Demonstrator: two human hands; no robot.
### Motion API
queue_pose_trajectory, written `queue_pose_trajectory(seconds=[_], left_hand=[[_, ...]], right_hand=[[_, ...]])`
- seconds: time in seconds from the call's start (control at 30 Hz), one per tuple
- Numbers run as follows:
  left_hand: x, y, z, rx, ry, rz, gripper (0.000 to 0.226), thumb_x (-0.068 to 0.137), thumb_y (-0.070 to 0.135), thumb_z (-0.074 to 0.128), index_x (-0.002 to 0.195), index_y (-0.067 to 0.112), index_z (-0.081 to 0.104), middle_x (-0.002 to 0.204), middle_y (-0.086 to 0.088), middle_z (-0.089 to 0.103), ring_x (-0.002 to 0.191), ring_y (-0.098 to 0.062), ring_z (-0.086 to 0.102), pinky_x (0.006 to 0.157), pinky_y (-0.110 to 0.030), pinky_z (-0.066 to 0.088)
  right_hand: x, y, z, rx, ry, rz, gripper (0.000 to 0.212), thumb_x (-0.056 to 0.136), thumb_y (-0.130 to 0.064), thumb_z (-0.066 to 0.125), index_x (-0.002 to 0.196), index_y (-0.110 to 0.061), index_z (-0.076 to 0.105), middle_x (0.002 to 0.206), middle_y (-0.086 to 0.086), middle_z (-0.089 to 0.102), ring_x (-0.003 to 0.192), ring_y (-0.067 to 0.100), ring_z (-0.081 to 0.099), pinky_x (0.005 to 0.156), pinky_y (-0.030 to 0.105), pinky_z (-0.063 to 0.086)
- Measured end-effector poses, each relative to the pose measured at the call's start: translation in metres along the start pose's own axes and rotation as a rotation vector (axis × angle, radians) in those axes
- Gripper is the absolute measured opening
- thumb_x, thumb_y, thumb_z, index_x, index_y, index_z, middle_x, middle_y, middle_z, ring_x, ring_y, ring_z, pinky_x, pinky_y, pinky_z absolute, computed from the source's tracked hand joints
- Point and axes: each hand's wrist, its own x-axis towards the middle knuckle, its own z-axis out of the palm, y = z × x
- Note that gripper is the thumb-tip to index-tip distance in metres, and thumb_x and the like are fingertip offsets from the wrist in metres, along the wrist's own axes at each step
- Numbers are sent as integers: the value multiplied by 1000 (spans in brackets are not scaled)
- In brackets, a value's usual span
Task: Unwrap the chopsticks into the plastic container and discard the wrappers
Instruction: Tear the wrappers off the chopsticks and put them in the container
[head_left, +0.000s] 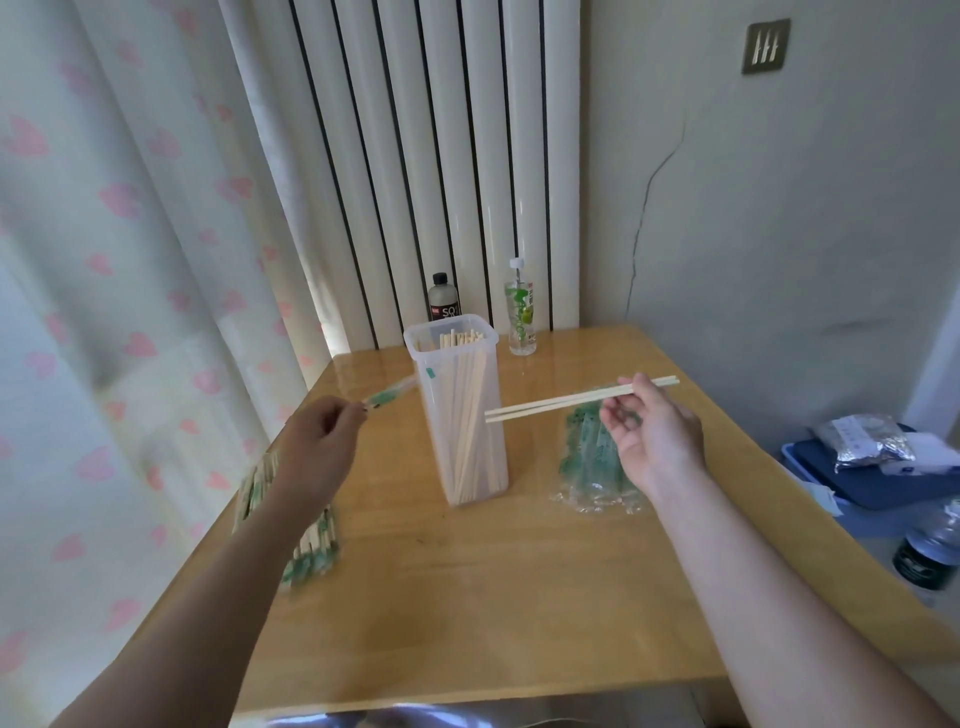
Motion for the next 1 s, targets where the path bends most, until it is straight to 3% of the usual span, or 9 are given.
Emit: queue_pose_trajectory(seconds=[0.13,0.33,0.43,0.57,0.67,0.73,0.83,0.9,1.0], left_hand=[[1,10,1,-226,3,-82,26,97,27,60,86,3,61,56,1,42,50,-17,33,50,-29,27],[10,39,-2,-560,49,-132,22,102,23,55,84,12,57,54,2,35,43,-15,26,47,-28,20],[11,38,-4,-600,82,-155,22,103,23,52,84,13,57,53,3,37,41,-14,27,46,-28,22],[6,32,-5,-588,79,-166,23,101,23,54,80,14,57,56,0,36,45,-16,25,46,-29,19],[0,28,-7,-559,61,-165,20,102,22,53,87,9,56,57,-1,36,46,-16,24,48,-30,18],[-3,25,-9,-537,45,-172,20,102,22,52,89,8,57,56,0,36,46,-15,24,48,-30,17],[-8,21,-12,-508,23,-185,20,102,22,52,87,10,58,56,1,37,47,-14,24,48,-31,17],[-9,19,-14,-503,16,-185,19,101,20,53,87,10,59,57,0,37,48,-15,25,49,-32,17],[-11,16,-13,-510,3,-188,18,102,20,52,87,10,58,59,-2,36,49,-15,23,50,-34,15]], right_hand=[[0,-9,32,5,-73,-36,18,100,-12,65,102,5,68,85,13,65,73,22,67,68,31,60],[1,-32,92,11,-118,-168,20,101,-11,64,107,7,65,78,11,64,67,21,65,67,31,61],[5,-34,118,-260,-134,-384,16,102,-13,62,93,-1,67,74,10,65,65,17,65,67,31,62],[11,-11,143,-725,-235,-628,18,100,-19,64,89,-6,67,81,16,71,68,19,69,66,43,63],[10,8,151,-1057,-315,-767,15,98,-23,64,95,-9,67,84,4,70,78,19,68,67,32,52],[7,18,153,-1172,-364,-798,17,97,-20,62,111,-10,63,83,-1,67,81,22,65,68,33,49],[6,26,153,-1283,-404,-825,42,98,-19,61,138,-26,50,75,-8,65,76,20,62,69,32,45],[9,31,153,-1328,-421,-828,44,97,-20,62,138,-32,51,73,-6,68,75,20,63,74,35,51],[12,36,154,-1374,-449,-813,28,96,-25,64,124,-31,61,77,-15,65,84,22,65,87,42,54]])
